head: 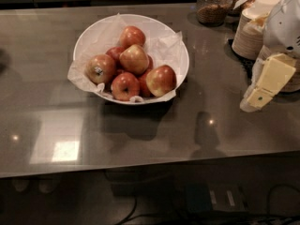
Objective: Pick apple from white bowl
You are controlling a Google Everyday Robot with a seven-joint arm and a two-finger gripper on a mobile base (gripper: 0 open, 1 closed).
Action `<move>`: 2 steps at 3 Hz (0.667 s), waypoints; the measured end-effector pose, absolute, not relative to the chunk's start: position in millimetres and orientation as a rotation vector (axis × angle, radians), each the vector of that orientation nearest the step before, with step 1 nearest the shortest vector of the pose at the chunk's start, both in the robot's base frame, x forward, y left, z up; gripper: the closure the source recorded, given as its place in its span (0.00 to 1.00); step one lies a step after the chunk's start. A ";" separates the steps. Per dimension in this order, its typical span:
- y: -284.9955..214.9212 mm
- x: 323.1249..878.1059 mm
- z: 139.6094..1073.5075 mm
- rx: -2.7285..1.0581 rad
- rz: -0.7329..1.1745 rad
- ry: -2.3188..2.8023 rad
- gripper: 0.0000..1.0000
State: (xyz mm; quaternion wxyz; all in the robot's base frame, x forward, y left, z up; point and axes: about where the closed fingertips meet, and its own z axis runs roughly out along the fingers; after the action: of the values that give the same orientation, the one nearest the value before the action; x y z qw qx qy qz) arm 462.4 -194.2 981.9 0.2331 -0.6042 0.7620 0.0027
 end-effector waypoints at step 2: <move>-128.9 505.8 1005.8 -1.635 0.171 1.819 0.00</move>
Offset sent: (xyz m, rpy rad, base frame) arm 0.0648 0.0987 0.0389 0.3045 -0.1687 0.2268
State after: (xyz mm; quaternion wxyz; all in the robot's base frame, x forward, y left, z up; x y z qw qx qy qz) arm 505.8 -128.9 1005.8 0.3380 -0.6277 0.6981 0.0657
